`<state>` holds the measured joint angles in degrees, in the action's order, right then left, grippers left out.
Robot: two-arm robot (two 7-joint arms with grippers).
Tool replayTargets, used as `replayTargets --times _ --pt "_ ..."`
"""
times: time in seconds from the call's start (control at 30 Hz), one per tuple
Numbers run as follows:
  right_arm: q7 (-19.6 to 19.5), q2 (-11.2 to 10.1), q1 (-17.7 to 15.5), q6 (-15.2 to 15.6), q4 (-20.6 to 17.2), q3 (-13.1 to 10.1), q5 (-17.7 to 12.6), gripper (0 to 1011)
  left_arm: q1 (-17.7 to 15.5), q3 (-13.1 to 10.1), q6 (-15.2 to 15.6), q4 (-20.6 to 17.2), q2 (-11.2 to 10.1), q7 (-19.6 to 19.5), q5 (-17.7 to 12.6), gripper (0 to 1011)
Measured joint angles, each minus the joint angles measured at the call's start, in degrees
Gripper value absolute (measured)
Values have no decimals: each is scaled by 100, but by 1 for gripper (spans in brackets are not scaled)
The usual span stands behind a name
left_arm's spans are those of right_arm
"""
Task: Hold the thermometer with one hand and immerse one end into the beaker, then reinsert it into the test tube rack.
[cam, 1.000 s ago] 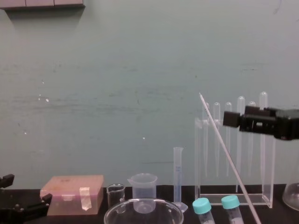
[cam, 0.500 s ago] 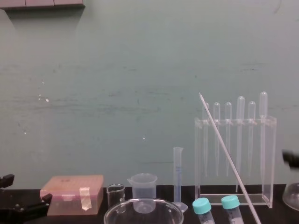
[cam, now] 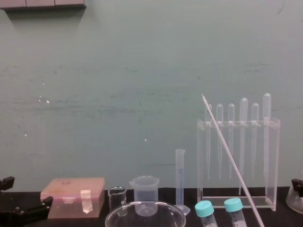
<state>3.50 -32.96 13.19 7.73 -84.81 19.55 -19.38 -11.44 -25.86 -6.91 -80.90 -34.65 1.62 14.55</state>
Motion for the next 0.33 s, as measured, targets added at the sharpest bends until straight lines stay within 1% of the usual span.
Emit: replayTargets --times 0.33 --pt "4 -4 4 -38 -17 -12 -21 1003 0 0 0 0 0 0 0 1008"
